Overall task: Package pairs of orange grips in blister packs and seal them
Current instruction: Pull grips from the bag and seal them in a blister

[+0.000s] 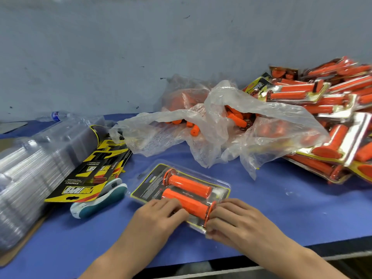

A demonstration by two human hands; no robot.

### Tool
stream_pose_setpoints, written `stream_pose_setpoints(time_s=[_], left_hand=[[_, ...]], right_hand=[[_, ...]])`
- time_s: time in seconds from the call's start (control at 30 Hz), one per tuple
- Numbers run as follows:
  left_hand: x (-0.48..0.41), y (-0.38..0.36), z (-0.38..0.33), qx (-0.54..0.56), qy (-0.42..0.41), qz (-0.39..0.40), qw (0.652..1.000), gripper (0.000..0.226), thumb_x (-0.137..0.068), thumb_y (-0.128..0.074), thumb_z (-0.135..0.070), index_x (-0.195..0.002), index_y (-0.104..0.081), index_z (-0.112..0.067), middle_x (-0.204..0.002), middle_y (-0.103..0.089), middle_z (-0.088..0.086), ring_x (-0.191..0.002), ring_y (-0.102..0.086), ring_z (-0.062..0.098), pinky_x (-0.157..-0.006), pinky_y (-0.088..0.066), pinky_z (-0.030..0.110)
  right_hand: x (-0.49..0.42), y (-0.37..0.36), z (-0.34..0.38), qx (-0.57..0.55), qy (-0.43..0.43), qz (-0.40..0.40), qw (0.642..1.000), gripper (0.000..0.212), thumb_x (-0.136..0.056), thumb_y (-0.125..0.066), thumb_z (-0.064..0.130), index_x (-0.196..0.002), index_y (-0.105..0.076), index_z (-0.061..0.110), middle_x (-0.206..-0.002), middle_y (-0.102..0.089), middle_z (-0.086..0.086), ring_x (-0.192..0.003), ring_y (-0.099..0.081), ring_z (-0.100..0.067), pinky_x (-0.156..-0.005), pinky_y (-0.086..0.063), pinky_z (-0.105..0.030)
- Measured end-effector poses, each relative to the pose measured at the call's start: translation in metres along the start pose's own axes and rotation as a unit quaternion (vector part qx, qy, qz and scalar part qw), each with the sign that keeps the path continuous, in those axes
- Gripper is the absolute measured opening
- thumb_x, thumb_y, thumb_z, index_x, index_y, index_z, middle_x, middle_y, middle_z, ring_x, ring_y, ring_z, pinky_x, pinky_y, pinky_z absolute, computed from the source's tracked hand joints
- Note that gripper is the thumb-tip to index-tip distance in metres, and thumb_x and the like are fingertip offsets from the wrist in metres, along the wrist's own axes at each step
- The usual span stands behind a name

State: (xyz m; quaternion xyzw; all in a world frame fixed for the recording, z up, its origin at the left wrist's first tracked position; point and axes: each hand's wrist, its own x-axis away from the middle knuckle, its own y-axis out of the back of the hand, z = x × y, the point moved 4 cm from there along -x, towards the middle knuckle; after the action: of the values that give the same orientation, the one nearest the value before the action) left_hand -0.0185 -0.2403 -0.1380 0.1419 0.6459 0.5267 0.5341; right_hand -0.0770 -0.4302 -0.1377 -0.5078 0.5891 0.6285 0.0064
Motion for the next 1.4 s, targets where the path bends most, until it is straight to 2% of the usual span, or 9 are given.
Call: stream_pose_setpoints(time_s=[0.23, 0.33, 0.4, 0.57, 0.7, 0.83, 0.97, 1.13, 1.4], left_hand=[[0.0, 0.005, 0.026, 0.117, 0.08, -0.01, 0.99, 0.012, -0.09, -0.051, -0.018, -0.087, -0.05, -0.03, -0.1, -0.063, -0.013, -0.088, -0.065, 0.009, -0.065, -0.055, 0.03], [0.0, 0.003, 0.026, 0.094, 0.084, 0.014, 0.992, 0.027, -0.085, -0.064, 0.0, -0.091, -0.059, -0.026, -0.106, -0.064, -0.012, -0.101, -0.064, 0.01, -0.087, -0.051, 0.029], [0.008, 0.007, 0.024, 0.082, 0.082, 0.02, 0.993, 0.038, -0.082, -0.056, 0.005, -0.105, -0.063, -0.024, -0.115, -0.062, -0.012, -0.114, -0.057, 0.009, -0.103, -0.039, 0.025], [0.017, 0.023, -0.011, 0.065, 0.079, -0.041, 0.994, 0.018, -0.094, -0.054, -0.038, -0.106, -0.065, -0.032, -0.105, -0.057, -0.01, -0.092, -0.054, 0.01, -0.083, -0.043, 0.025], [0.007, 0.012, -0.035, -0.029, 0.098, -0.066, 0.993, 0.021, -0.089, -0.054, -0.036, -0.083, -0.071, -0.024, -0.099, -0.066, 0.001, -0.083, -0.055, 0.017, -0.066, -0.052, 0.03], [0.006, 0.013, -0.037, -0.044, 0.115, -0.083, 0.989, 0.022, -0.087, -0.052, -0.031, -0.076, -0.069, -0.022, -0.105, -0.069, 0.0, -0.089, -0.059, 0.013, -0.07, -0.051, 0.026], [0.008, 0.011, -0.033, -0.031, 0.125, -0.064, 0.99, 0.011, -0.084, -0.069, -0.029, -0.077, -0.066, -0.021, -0.11, -0.067, -0.003, -0.091, -0.066, 0.011, -0.064, -0.045, 0.019], [0.012, 0.01, -0.023, -0.048, 0.098, -0.08, 0.991, 0.035, -0.091, -0.055, -0.047, -0.071, -0.063, -0.02, -0.11, -0.067, -0.003, -0.107, -0.064, 0.013, -0.069, -0.054, 0.024], [0.009, 0.011, -0.015, -0.073, 0.051, -0.094, 0.992, 0.05, -0.093, -0.054, -0.061, -0.066, -0.055, -0.019, -0.1, -0.067, -0.004, -0.1, -0.061, 0.017, -0.072, -0.052, 0.03]], right_hand=[[0.001, -0.007, -0.01, -0.019, -0.038, 0.019, 0.999, 0.013, -0.099, -0.057, 0.034, -0.094, -0.065, 0.024, -0.093, -0.061, 0.009, -0.081, -0.058, -0.014, -0.078, -0.05, -0.027], [-0.002, -0.013, -0.003, -0.018, -0.038, 0.025, 0.999, 0.012, -0.101, -0.053, 0.033, -0.096, -0.06, 0.026, -0.093, -0.057, 0.01, -0.08, -0.052, -0.011, -0.076, -0.046, -0.023], [-0.003, -0.013, -0.002, -0.007, -0.037, 0.026, 0.999, 0.01, -0.101, -0.053, 0.034, -0.097, -0.057, 0.027, -0.093, -0.056, 0.01, -0.081, -0.051, -0.01, -0.077, -0.044, -0.022], [-0.01, -0.014, 0.005, 0.021, -0.025, 0.008, 0.999, 0.013, -0.101, -0.053, 0.032, -0.094, -0.06, 0.025, -0.088, -0.056, 0.008, -0.078, -0.051, -0.012, -0.076, -0.044, -0.025], [-0.013, -0.014, 0.01, 0.025, -0.034, 0.013, 0.999, 0.02, -0.103, -0.05, 0.032, -0.091, -0.063, 0.023, -0.087, -0.057, 0.008, -0.077, -0.053, -0.013, -0.073, -0.044, -0.026], [-0.014, -0.015, 0.011, 0.013, -0.045, 0.038, 0.998, 0.021, -0.102, -0.05, 0.035, -0.092, -0.065, 0.024, -0.089, -0.059, 0.008, -0.078, -0.057, -0.014, -0.072, -0.047, -0.027], [-0.016, -0.019, 0.016, 0.022, -0.072, 0.058, 0.995, 0.014, -0.101, -0.051, 0.034, -0.093, -0.061, 0.027, -0.088, -0.054, 0.009, -0.077, -0.052, -0.014, -0.071, -0.046, -0.029], [-0.019, -0.016, 0.016, -0.028, -0.119, 0.046, 0.991, 0.012, -0.098, -0.052, 0.03, -0.089, -0.059, 0.027, -0.09, -0.054, 0.009, -0.078, -0.052, -0.013, -0.069, -0.045, -0.026], [-0.02, -0.015, 0.015, -0.082, -0.156, 0.071, 0.982, 0.011, -0.095, -0.052, 0.02, -0.087, -0.059, 0.018, -0.092, -0.054, 0.003, -0.078, -0.054, -0.019, -0.07, -0.049, -0.029]])
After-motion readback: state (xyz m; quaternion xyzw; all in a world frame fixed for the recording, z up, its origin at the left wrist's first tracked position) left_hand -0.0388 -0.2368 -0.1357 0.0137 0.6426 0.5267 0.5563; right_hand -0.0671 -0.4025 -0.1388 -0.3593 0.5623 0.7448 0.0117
